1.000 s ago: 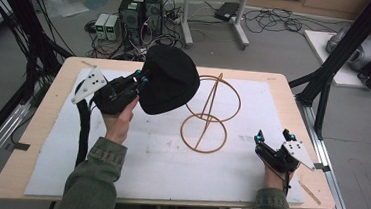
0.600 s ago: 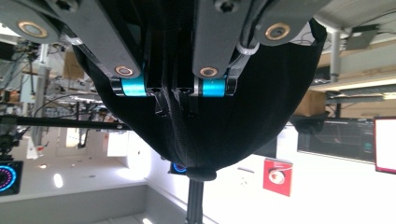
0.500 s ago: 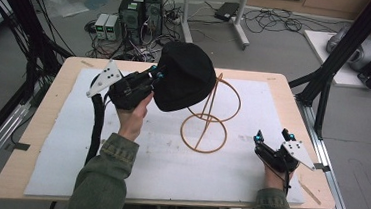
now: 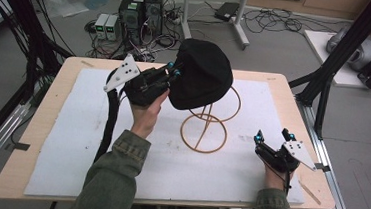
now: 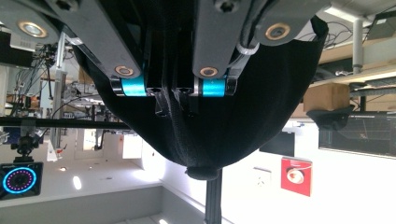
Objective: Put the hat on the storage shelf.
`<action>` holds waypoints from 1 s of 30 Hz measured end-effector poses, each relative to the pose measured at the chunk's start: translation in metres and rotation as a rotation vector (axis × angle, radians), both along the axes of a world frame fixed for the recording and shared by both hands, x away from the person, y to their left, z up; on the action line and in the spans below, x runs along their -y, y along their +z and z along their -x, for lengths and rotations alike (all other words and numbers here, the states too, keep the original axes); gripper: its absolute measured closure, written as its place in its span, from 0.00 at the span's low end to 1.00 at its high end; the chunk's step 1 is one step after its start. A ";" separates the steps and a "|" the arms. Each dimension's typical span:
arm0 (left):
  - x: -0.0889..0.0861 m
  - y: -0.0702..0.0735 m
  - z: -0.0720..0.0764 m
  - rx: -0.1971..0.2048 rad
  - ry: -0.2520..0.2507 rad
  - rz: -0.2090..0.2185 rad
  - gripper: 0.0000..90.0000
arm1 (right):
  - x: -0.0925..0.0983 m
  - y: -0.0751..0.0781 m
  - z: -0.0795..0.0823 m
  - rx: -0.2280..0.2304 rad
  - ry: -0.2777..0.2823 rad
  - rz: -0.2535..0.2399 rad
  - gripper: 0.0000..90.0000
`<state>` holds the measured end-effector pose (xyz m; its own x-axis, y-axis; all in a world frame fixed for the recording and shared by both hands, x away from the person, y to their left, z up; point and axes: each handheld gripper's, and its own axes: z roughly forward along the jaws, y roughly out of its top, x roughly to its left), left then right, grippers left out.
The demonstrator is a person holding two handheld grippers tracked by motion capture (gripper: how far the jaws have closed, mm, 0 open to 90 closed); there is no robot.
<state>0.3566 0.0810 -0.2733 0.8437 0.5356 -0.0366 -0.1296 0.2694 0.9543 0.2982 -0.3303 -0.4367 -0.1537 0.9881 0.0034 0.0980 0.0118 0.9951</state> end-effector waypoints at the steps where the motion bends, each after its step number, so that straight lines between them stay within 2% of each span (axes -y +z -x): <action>1: 0.002 0.001 -0.002 -0.007 -0.007 0.002 0.97 | 0.000 0.000 0.000 0.001 0.000 -0.003 0.13; 7: 0.012 0.000 -0.014 -0.028 -0.016 -0.030 0.97 | 0.000 0.000 0.000 0.002 0.004 -0.004 0.13; 11: 0.018 -0.002 -0.019 -0.055 -0.059 -0.035 0.97 | 0.001 0.000 -0.001 -0.001 0.003 -0.003 0.13; 15: 0.022 -0.004 -0.021 -0.062 -0.081 -0.047 0.97 | 0.001 0.000 -0.001 0.006 0.003 0.001 0.13; 21: 0.028 -0.003 -0.023 -0.071 -0.100 -0.100 0.97 | 0.001 0.000 -0.002 0.005 0.005 0.002 0.13; 25: 0.032 -0.005 -0.024 -0.077 -0.118 -0.158 0.97 | 0.000 0.000 -0.002 0.008 0.011 0.004 0.13; 30: 0.034 -0.006 -0.025 -0.100 -0.129 -0.175 0.97 | -0.001 0.000 -0.002 0.006 0.015 0.005 0.13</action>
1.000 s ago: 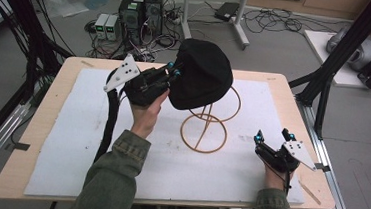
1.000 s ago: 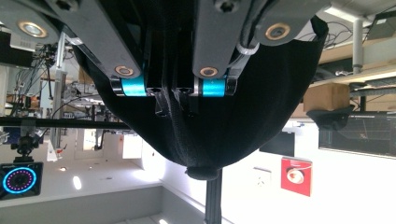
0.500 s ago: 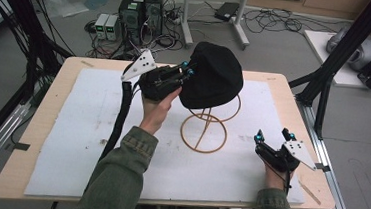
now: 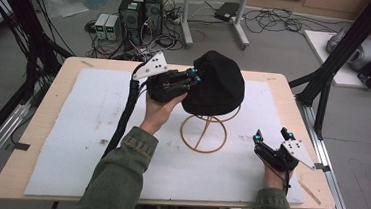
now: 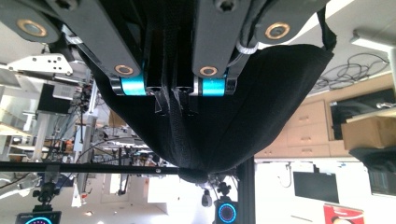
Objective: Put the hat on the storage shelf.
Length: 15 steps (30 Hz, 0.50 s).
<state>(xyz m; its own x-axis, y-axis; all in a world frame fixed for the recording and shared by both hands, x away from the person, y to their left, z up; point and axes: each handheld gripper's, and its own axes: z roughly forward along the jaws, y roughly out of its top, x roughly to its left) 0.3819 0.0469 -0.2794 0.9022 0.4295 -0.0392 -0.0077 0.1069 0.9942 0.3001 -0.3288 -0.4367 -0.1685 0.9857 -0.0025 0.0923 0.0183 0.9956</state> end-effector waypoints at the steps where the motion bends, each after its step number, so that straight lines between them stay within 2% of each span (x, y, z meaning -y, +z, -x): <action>1: 0.000 0.000 0.000 -0.004 0.002 -0.012 0.97 | 0.000 0.000 0.000 0.004 0.000 -0.003 0.13; 6: 0.003 0.004 0.000 -0.007 0.001 -0.049 0.97 | 0.000 0.000 0.000 0.004 0.001 0.000 0.13; 12: 0.010 0.009 0.000 0.008 -0.004 -0.129 0.97 | -0.001 0.000 0.000 0.002 0.002 0.003 0.13; 15: 0.012 0.010 -0.001 -0.004 -0.006 -0.146 0.97 | -0.001 0.000 0.000 0.004 0.003 0.002 0.13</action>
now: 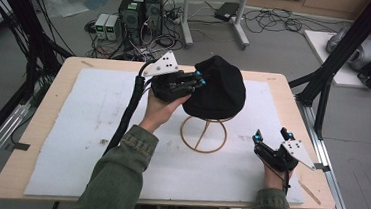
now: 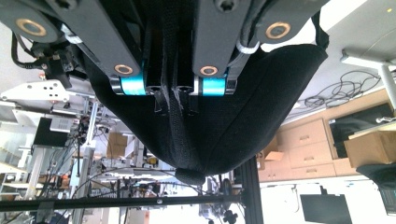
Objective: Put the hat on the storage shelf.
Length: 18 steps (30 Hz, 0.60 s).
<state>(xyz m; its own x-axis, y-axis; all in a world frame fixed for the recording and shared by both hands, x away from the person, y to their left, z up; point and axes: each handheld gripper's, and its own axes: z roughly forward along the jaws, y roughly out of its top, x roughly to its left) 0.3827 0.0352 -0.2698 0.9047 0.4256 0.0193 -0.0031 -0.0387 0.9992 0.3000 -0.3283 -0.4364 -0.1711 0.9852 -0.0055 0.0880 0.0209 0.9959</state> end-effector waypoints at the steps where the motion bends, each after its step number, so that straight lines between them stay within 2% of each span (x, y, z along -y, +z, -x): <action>1: 0.001 0.000 0.000 -0.005 0.005 -0.006 0.96 | 0.000 0.000 0.000 0.000 0.000 0.002 0.13; 5: 0.003 0.001 0.000 -0.012 0.005 -0.025 0.91 | 0.000 0.000 0.000 0.000 0.000 0.001 0.13; 12: 0.005 -0.002 -0.001 -0.013 0.027 -0.020 0.79 | 0.000 0.000 0.001 0.001 -0.002 -0.004 0.13; 18: 0.002 -0.005 -0.004 -0.029 0.044 0.009 0.56 | 0.001 0.001 0.001 0.007 -0.012 -0.001 0.13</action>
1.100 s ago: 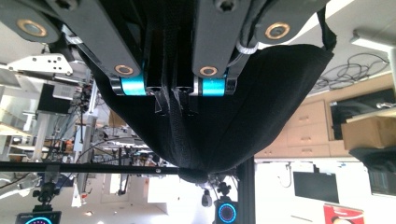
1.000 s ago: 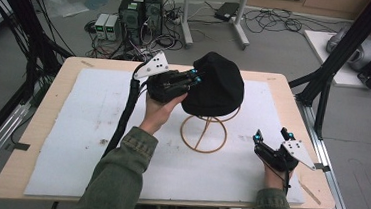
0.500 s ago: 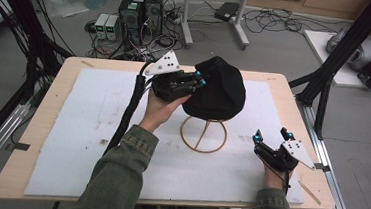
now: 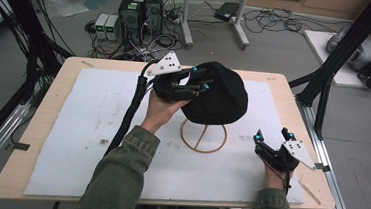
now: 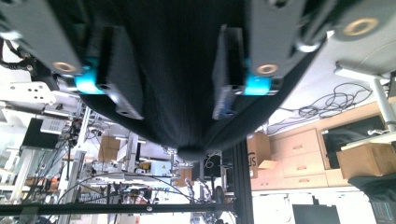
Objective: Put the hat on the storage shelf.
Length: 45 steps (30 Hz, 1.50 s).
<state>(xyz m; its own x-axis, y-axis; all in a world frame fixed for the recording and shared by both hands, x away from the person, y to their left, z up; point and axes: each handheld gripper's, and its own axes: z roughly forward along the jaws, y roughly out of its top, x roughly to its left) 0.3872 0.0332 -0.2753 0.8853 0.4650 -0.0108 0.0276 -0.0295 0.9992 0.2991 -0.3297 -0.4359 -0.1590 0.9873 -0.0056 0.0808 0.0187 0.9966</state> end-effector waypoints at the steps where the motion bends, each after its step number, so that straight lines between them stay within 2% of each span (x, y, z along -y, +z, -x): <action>1: -0.001 0.000 0.000 -0.002 0.003 0.004 0.53 | 0.000 0.000 0.000 0.006 -0.004 -0.001 0.13; 4: -0.003 0.000 -0.001 -0.005 0.019 0.020 0.45 | 0.001 0.001 0.001 0.020 -0.007 -0.002 0.13; 12: -0.010 -0.001 0.000 -0.003 0.042 0.037 0.26 | 0.000 0.001 0.002 0.020 -0.003 -0.002 0.13; 20: -0.021 -0.005 0.002 -0.018 0.059 0.037 0.23 | -0.001 0.001 0.001 0.017 -0.001 0.005 0.13; 28: -0.041 -0.013 0.010 0.000 0.093 0.061 0.21 | -0.002 0.001 0.002 0.017 0.004 -0.004 0.13; 35: -0.061 -0.023 0.019 0.037 0.175 0.054 0.20 | -0.005 0.001 0.002 0.015 0.014 -0.002 0.13; 45: -0.090 -0.044 0.029 0.049 0.264 0.078 0.19 | -0.006 0.001 0.000 0.014 0.021 0.001 0.13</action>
